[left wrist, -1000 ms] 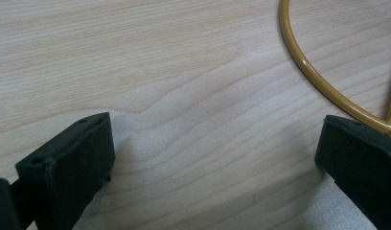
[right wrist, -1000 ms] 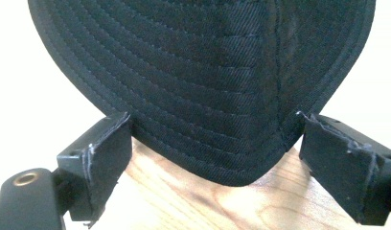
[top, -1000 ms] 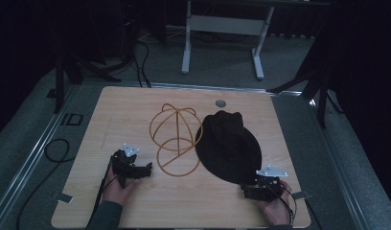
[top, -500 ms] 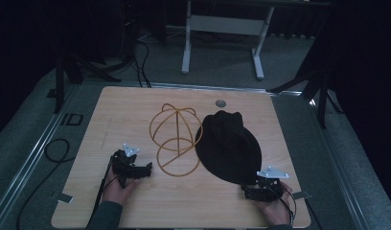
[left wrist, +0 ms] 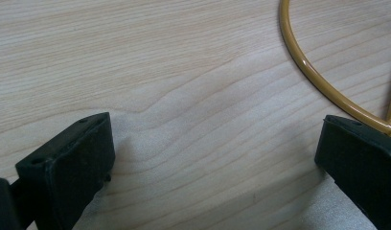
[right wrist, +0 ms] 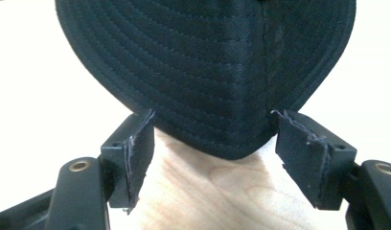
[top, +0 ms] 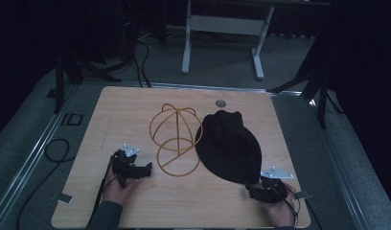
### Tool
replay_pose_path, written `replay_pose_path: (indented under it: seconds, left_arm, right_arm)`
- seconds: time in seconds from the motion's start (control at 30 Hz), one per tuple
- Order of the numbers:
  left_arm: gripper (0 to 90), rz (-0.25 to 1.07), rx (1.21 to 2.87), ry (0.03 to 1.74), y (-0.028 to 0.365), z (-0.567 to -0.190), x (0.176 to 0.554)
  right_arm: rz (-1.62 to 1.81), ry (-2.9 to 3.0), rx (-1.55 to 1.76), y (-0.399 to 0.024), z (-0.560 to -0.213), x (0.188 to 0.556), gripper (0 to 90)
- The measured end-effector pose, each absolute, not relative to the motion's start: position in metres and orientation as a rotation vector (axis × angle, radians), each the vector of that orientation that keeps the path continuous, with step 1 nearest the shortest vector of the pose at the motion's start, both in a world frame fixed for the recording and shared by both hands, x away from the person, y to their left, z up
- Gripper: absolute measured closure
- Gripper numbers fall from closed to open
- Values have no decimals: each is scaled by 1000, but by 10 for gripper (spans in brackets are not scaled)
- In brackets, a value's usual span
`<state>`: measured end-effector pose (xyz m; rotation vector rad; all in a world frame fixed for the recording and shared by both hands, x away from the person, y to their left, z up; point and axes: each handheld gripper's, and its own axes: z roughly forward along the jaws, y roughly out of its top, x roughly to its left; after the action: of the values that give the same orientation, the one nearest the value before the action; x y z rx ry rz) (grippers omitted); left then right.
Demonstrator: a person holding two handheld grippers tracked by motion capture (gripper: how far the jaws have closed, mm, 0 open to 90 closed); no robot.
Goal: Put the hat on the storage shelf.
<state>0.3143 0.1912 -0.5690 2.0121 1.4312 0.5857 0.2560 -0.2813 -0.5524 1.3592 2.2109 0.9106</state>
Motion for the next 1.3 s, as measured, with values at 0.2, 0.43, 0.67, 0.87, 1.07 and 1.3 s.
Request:
replay_pose_path:
  seconds: [0.2,0.43,0.67,0.87,1.07,1.3]
  left_arm:
    - [3,586,2013,1431,191,-569,314]
    - [3,586,2012,1431,191,-569,314]
    - [3,586,2012,1431,191,-569,314]
    - [3,586,2015,1430,191,-569,314]
    - [3,586,2012,1431,191,-569,314]
    - [3,586,2012,1431,191,-569,314]
  right_arm:
    - [912,2240,1343,-281,-546,254,331]
    - [878,2244,1323,-281,-538,256,244]
    - [874,2249,1312,-277,-533,261,191]
    - [858,2267,1311,-274,-529,270,168]
    - [828,2281,1310,-272,-527,279,167]
    - [807,2305,1287,-266,-524,286,200]
